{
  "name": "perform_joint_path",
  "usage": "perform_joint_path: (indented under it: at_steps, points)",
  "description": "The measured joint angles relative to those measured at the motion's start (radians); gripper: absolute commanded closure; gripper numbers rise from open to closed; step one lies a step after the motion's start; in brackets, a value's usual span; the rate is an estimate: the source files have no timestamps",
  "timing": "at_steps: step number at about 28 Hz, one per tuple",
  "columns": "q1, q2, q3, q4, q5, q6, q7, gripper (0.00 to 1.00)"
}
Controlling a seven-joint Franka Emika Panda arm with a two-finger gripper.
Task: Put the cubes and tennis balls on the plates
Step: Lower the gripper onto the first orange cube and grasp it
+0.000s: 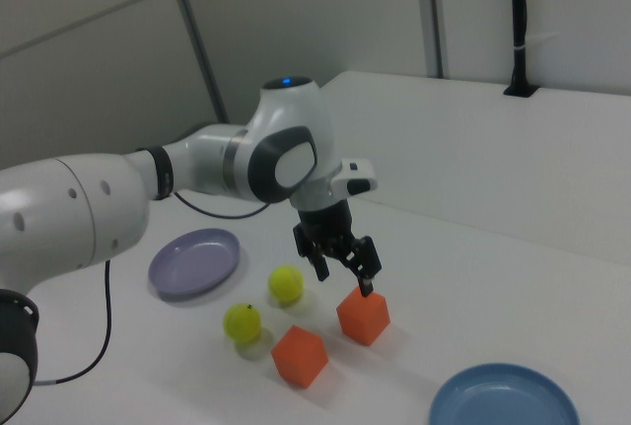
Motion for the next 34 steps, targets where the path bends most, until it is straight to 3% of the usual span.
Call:
perform_joint_path:
  at_steps: [5, 13, 22, 26, 28, 29, 30, 34]
  points:
    - [0.007, 0.027, 0.000, -0.041, -0.039, 0.056, 0.000, 0.00]
    - [0.005, 0.095, 0.000, -0.046, -0.094, 0.134, 0.004, 0.00]
    - [0.006, 0.133, 0.000, -0.046, -0.115, 0.171, 0.043, 0.00]
    - [0.006, 0.134, 0.000, -0.044, -0.115, 0.171, 0.049, 0.43]
    - [0.005, 0.134, 0.000, -0.043, -0.115, 0.172, 0.050, 0.72]
    - [0.005, 0.134, 0.000, -0.043, -0.115, 0.173, 0.050, 0.95]
    - [0.004, 0.134, 0.000, -0.043, -0.115, 0.178, 0.050, 1.00]
    - [0.002, 0.134, 0.000, -0.043, -0.115, 0.196, 0.053, 1.00]
